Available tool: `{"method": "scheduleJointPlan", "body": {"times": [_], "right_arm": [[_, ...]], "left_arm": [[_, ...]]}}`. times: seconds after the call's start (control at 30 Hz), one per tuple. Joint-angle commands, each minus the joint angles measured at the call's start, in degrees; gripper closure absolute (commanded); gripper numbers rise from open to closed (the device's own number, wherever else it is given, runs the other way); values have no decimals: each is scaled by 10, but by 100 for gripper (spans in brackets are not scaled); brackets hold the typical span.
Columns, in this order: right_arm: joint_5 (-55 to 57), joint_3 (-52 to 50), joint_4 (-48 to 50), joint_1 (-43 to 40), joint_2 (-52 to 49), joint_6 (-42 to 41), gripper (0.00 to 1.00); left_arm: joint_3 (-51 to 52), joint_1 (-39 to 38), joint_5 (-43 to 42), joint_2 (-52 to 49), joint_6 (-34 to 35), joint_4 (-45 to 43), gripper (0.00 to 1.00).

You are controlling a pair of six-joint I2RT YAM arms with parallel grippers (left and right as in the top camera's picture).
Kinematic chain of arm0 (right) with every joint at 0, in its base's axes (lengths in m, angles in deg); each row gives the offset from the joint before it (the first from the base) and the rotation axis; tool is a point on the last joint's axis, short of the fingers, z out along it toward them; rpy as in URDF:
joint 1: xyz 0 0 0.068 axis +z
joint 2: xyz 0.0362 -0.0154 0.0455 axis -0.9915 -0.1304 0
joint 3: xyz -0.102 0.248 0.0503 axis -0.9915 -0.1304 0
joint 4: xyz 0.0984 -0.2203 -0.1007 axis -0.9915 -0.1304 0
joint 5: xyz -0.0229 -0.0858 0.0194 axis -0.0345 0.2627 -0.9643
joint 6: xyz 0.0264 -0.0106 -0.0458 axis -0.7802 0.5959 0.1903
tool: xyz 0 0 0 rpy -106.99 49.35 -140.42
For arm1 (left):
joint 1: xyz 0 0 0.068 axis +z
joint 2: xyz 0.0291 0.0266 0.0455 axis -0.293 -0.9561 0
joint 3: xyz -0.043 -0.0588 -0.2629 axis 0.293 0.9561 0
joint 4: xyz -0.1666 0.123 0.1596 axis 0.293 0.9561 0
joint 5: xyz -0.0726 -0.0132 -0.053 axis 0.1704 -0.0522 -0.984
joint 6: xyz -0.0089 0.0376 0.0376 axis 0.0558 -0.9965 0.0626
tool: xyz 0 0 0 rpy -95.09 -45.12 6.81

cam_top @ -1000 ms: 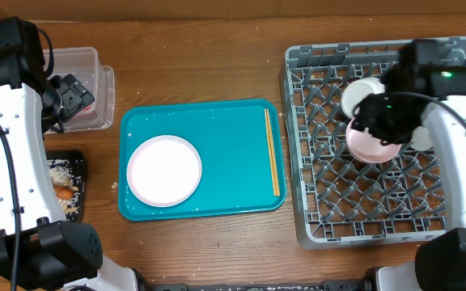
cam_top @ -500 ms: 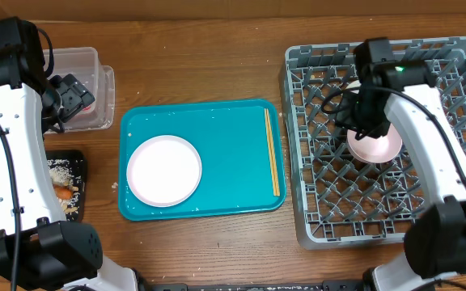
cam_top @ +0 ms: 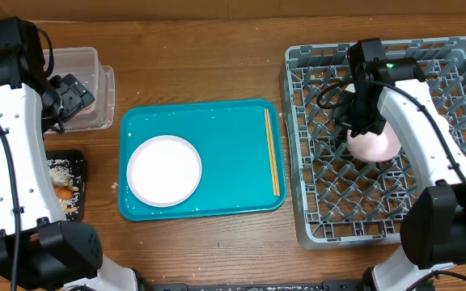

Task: Sort waste into correct bins and load items into the dishwasher
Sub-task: 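Lower the small plate upright into the rack slots and release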

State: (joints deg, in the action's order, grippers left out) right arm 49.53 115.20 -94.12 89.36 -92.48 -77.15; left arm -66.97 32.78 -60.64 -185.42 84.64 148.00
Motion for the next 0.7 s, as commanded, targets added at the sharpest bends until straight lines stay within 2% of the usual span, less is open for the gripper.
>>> {"method": "scheduleJointPlan", "body": {"times": [0.0, 0.23, 0.33, 0.43, 0.6, 0.67], "right_arm": [[6, 11, 2, 2, 5, 2, 96], [0, 69, -57, -5, 14, 4, 96], [-50, 105, -84, -14, 38, 42, 96], [-153, 109, -74, -29, 70, 104, 96], [-435, 102, -86, -86, 87, 251, 96], [-509, 86, -94, -108, 87, 295, 96]], "left_arm": [[-8, 1, 2, 9, -2, 1, 0], [-8, 1, 2, 9, -2, 1, 0], [-8, 1, 2, 9, -2, 1, 0], [-8, 1, 2, 9, -2, 1, 0], [-8, 1, 2, 9, -2, 1, 0], [-8, 1, 2, 9, -2, 1, 0]]}}
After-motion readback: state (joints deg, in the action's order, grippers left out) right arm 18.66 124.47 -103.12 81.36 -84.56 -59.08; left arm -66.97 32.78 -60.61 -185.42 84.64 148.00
